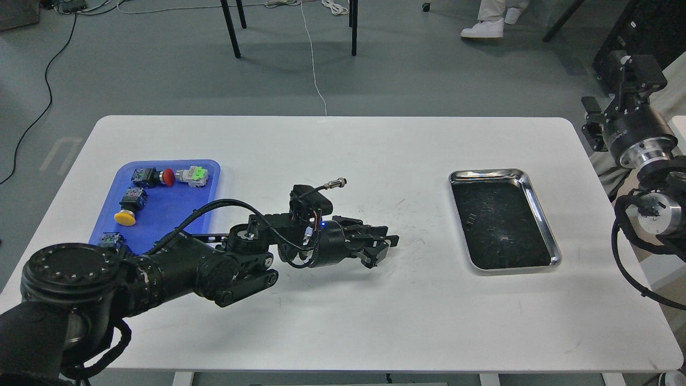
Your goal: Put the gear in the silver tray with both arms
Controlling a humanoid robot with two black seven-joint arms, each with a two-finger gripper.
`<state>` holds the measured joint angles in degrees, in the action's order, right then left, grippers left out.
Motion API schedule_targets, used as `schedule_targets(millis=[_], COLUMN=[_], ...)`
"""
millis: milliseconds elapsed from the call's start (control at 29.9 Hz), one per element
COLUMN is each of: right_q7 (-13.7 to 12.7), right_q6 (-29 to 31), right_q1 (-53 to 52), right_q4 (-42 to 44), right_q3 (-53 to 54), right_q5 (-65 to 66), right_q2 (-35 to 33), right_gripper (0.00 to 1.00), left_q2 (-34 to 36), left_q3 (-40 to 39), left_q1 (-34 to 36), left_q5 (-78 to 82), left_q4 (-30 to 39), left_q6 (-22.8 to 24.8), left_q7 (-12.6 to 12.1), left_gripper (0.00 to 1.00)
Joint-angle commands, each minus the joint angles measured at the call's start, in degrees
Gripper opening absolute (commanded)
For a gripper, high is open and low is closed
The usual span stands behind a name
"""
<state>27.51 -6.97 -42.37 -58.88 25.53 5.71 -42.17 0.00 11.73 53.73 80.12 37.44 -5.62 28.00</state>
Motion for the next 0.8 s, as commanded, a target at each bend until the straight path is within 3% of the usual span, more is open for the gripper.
schedule_targets(millis=[0, 301, 535, 769], right_q7=[0.0, -0.26, -0.35, -1.31], right_q6=[0.02, 0.11, 1.69, 2.57], right_q1=[-0.17, -1.05, -4.39, -5.88], right_q4=[0.0, -0.79, -3.16, -8.87], right_q3=[-0.04, 0.22, -0.13, -3.28], right_q5=[0.01, -0.26, -4.82, -4.04], right_q2=[-0.01, -1.59, -6.86, -11.87], right_gripper=[0.95, 0.95, 0.95, 0.95], left_q2=[0.0, 0.0, 0.44, 10.18], left_q3=[0.05, -5.83, -12.43, -17.09], left_q1=[-0.03, 1.54, 10.32, 16.05], left_q5=[-0.58, -6.44, -22.18, -39.84], left_q4=[0.0, 0.88, 1.58, 0.97], left_q6=[0.08, 2.36, 4.83, 8.26], left_q7=[0.0, 0.0, 0.0, 0.0], left_gripper=[0.51, 0.56, 0.6, 0.68])
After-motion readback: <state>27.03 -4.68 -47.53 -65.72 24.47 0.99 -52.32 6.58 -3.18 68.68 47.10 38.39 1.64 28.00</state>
